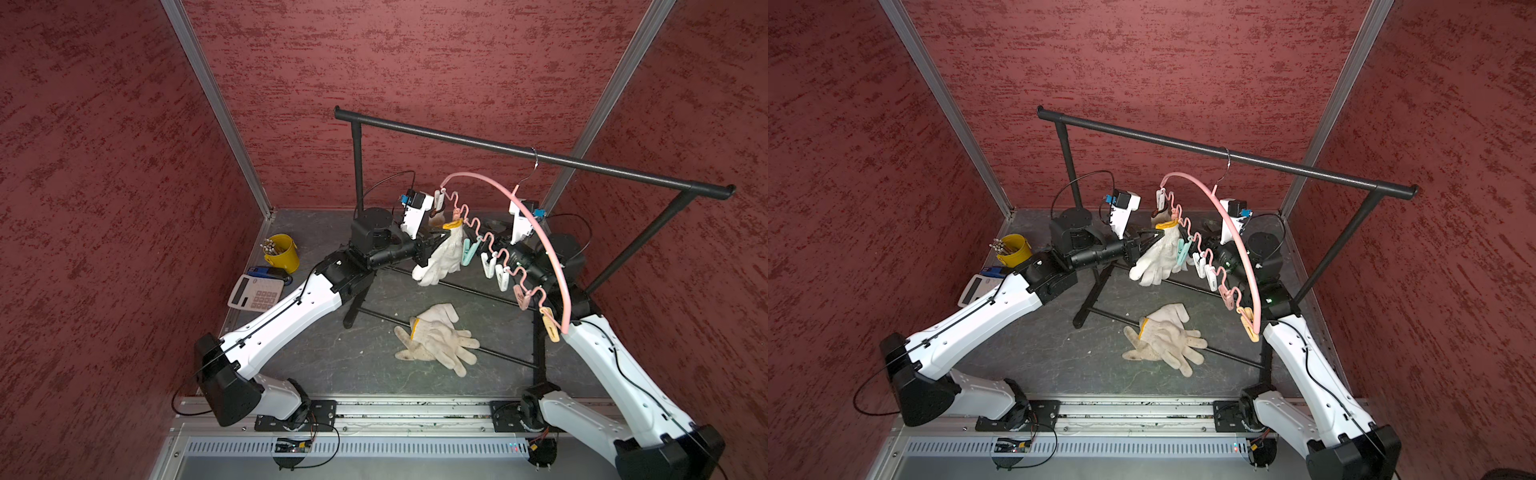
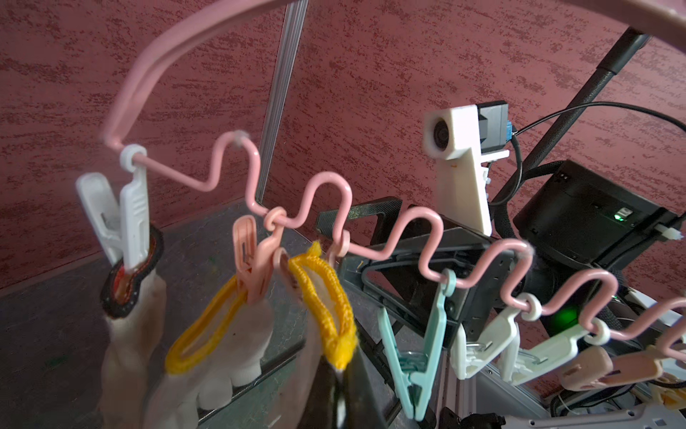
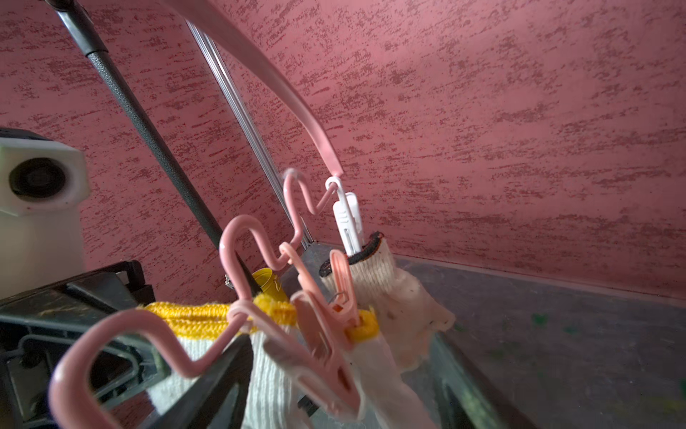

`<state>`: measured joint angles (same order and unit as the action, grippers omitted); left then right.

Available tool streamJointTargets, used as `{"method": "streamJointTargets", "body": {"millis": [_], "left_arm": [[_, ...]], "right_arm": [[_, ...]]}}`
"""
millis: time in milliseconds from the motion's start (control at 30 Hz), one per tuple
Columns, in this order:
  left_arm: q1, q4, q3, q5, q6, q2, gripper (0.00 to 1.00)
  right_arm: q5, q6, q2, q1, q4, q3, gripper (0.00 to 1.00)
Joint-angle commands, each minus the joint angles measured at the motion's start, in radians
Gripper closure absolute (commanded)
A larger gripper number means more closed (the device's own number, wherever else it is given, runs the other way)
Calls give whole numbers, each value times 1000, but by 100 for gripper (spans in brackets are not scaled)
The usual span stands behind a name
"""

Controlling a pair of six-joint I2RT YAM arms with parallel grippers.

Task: Clip the gloves onto a hanger to dry
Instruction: Adjust the hanger on the clothesline.

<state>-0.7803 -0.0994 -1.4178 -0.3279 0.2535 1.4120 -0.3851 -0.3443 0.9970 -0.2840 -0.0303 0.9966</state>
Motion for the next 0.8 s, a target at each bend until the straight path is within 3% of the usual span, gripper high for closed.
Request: {"method": "streamJointTargets", "body": {"millis": [0, 333, 767], "left_arm": [[-7, -7, -23, 29, -12, 11, 100], [-4, 19, -53, -3, -1, 82, 100], [48, 84, -75, -86, 44, 144, 100]], "right_arm": [[4, -10, -39, 14, 79, 71, 17], [229, 80, -74, 29, 283, 153, 6], [461, -27, -46, 28, 496, 199, 7]]}}
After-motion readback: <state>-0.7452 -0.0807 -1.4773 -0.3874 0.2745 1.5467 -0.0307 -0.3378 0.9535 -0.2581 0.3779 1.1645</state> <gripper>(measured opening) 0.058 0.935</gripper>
